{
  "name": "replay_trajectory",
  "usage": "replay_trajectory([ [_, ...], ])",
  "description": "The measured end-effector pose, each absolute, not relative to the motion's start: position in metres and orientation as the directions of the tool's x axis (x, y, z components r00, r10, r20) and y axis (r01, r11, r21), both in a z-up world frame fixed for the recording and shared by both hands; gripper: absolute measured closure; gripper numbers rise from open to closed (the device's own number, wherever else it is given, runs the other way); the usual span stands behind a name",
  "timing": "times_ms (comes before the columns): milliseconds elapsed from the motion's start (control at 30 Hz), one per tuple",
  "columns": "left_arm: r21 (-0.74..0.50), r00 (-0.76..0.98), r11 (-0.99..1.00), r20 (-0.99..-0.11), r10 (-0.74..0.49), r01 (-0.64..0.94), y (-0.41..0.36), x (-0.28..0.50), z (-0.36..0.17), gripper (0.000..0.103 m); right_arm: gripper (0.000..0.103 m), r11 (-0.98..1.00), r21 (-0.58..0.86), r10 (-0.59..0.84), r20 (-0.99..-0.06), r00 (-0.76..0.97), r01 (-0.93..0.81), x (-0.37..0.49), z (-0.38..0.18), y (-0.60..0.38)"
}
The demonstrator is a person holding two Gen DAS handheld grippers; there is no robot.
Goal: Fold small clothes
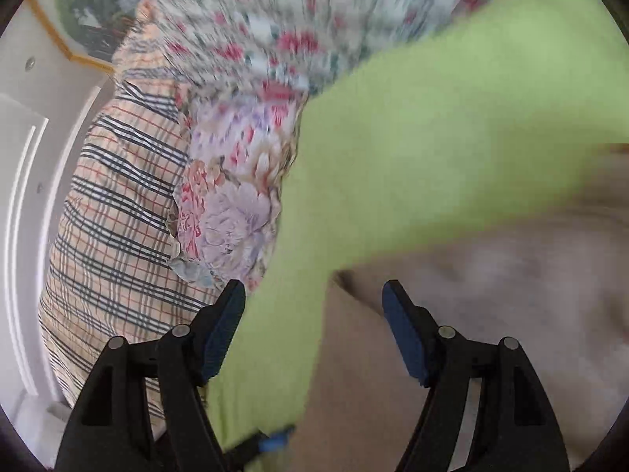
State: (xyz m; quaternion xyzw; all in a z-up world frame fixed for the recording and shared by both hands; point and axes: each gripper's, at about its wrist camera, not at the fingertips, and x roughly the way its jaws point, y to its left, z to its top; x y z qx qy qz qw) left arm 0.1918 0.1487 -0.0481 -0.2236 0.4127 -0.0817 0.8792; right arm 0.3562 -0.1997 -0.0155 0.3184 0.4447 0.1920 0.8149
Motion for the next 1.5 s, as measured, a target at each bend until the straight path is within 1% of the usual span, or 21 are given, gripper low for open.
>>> replay_trajectory([
  [67,-0.456,0.645,0.89,-0.687,-0.335,-0.024,0.153,0.189,-0.042,0.024,0.029,0.789,0.614,0.501,-0.654,0.567,0.011,0.32,-0.004,-0.229],
  [200,-0.426,0.639,0.903,-0.71,-0.297,-0.054,0.164,0.205,-0.034,0.024,0.029,0.86,0.491,0.304,-0.716,0.628,0.143,0.232,0.014,-0.292],
  [333,-0.388,0.623,0.917,-0.74,-0.253,-0.089,0.171,0.233,-0.034,0.024,0.03,0.859,0.4,0.106,-0.747,0.656,0.318,0.146,0.021,-0.35],
  [400,-0.362,0.608,0.927,-0.76,-0.231,-0.101,0.17,0.248,-0.036,0.024,0.031,0.844,0.386,0.055,-0.754,0.655,0.373,0.125,0.021,-0.363],
  [500,-0.317,0.596,0.941,-0.78,-0.191,-0.113,0.168,0.263,-0.042,0.024,0.039,0.836,0.386,0.059,-0.77,0.635,0.391,0.112,0.01,-0.37],
  [567,-0.29,0.581,0.949,-0.796,-0.168,-0.122,0.165,0.272,-0.046,0.024,0.039,0.855,0.35,0.053,-0.794,0.606,0.384,0.113,0.001,-0.365],
  [600,-0.275,0.574,0.953,-0.804,-0.156,-0.126,0.164,0.273,-0.049,0.024,0.039,0.868,0.303,0.02,-0.813,0.583,0.393,0.115,-0.005,-0.361],
  [667,-0.241,0.566,0.962,-0.814,-0.13,-0.126,0.159,0.274,-0.054,0.024,0.043,0.874,0.262,-0.019,-0.824,0.566,0.41,0.113,-0.011,-0.361],
  [733,-0.212,0.568,0.97,-0.816,-0.109,-0.118,0.156,0.274,-0.054,0.024,0.048,0.872,0.265,-0.019,-0.822,0.569,0.412,0.116,-0.013,-0.359],
  [767,-0.204,0.567,0.972,-0.817,-0.104,-0.117,0.155,0.274,-0.055,0.024,0.069,0.873,0.29,0.017,-0.822,0.569,0.393,0.12,-0.013,-0.357],
  [800,-0.202,0.564,0.972,-0.819,-0.102,-0.118,0.154,0.274,-0.055,0.024,0.097,0.864,0.339,0.064,-0.807,0.587,0.372,0.123,-0.01,-0.356],
  [833,-0.202,0.56,0.972,-0.822,-0.102,-0.119,0.153,0.275,-0.055,0.024,0.098,0.863,0.356,0.071,-0.787,0.613,0.358,0.12,-0.002,-0.355],
  [933,-0.205,0.569,0.973,-0.815,-0.11,-0.105,0.147,0.273,-0.048,0.024,0.098,0.903,0.309,-0.008,-0.685,0.729,0.3,0.11,0.048,-0.346],
  [967,-0.188,0.576,0.977,-0.812,-0.097,-0.101,0.144,0.271,-0.046,0.024,0.098,0.907,0.296,-0.028,-0.668,0.743,0.301,0.108,0.056,-0.347],
  [1000,-0.169,0.577,0.98,-0.813,-0.081,-0.101,0.142,0.271,-0.046,0.024,0.098,0.91,0.269,-0.056,-0.676,0.735,0.316,0.11,0.057,-0.348],
  [1033,-0.152,0.575,0.983,-0.815,-0.067,-0.101,0.139,0.27,-0.047,0.024,0.098,0.913,0.232,-0.078,-0.71,0.7,0.337,0.114,0.049,-0.352],
  [1133,-0.113,0.551,0.987,-0.834,-0.033,-0.112,0.134,0.271,-0.057,0.022,0.098,0.894,0.217,-0.067,-0.8,0.596,0.392,0.124,0.01,-0.367],
  [1200,-0.081,0.557,0.991,-0.83,-0.007,-0.109,0.13,0.27,-0.06,0.022,0.098,0.891,0.189,-0.082,-0.827,0.556,0.413,0.123,-0.008,-0.371],
  [1333,-0.036,0.562,0.994,-0.827,0.026,-0.1,0.125,0.267,-0.058,0.022,0.098,0.864,0.224,-0.086,-0.817,0.57,0.45,0.112,-0.013,-0.378],
  [1400,-0.032,0.557,0.994,-0.83,0.03,-0.1,0.125,0.264,-0.057,0.022,0.094,0.851,0.239,-0.09,-0.812,0.577,0.469,0.105,-0.006,-0.377],
  [1500,-0.031,0.547,0.993,-0.837,0.034,-0.11,0.128,0.25,-0.053,0.023,0.094,0.845,0.264,-0.095,-0.782,0.616,0.465,0.084,0.011,-0.368],
])
